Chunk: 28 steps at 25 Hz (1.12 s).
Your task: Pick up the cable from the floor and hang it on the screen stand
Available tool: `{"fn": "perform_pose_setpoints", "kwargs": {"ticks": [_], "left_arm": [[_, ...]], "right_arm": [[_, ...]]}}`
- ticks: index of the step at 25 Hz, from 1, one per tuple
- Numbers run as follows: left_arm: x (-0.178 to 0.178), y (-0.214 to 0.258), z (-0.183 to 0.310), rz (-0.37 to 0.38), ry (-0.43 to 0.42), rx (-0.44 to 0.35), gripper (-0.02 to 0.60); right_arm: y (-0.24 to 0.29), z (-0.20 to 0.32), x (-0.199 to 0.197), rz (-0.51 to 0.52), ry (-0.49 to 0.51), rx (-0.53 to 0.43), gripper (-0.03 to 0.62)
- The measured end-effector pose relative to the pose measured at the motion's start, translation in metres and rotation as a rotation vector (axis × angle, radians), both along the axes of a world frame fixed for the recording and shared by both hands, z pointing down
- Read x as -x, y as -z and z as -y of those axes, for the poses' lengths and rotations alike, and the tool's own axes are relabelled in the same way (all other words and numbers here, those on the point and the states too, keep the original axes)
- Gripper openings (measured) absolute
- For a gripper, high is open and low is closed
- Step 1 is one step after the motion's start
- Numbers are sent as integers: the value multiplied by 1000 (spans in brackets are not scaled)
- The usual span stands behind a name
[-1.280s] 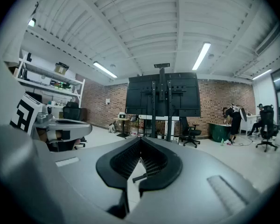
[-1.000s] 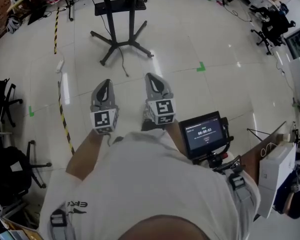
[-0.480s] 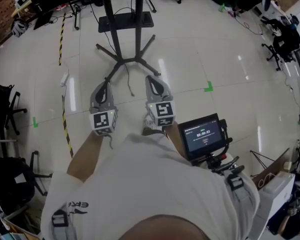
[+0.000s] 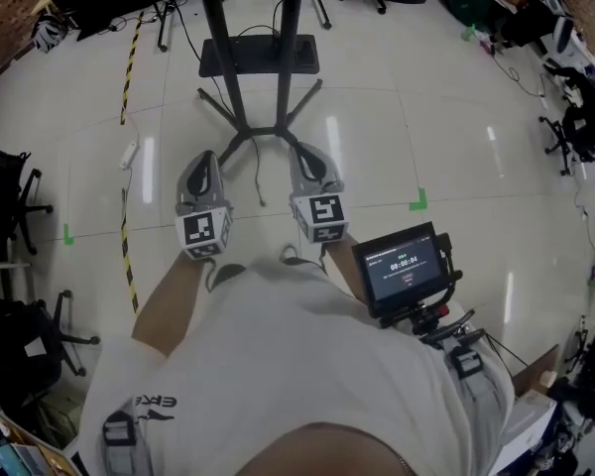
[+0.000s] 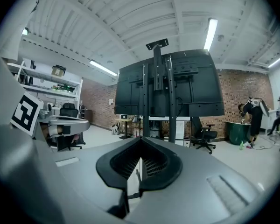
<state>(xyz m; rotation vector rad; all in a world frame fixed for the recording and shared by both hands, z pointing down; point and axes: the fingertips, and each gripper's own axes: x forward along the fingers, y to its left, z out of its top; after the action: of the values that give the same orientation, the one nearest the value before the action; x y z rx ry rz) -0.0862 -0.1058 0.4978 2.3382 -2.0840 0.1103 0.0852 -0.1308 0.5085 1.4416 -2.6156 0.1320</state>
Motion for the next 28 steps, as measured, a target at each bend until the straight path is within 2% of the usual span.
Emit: {"fn": "perform_pose_setpoints", "kwargs": {"ticks": [7,16,23,28], "left_arm": [[29,-10,55,1,8,12,2],[90,-43,156,-15,-82,51,2],[81,-39,180,3,-128,76,2],[99,-75,211,-9,-131,137,2]], "right_arm": [[-8,51,25,-10,4,9,14],[-22,126,81,-62,-80,25,14],[-13,134,76,-87,-120,31,14],[-49,170,99,-95,-114,91,14]]}}
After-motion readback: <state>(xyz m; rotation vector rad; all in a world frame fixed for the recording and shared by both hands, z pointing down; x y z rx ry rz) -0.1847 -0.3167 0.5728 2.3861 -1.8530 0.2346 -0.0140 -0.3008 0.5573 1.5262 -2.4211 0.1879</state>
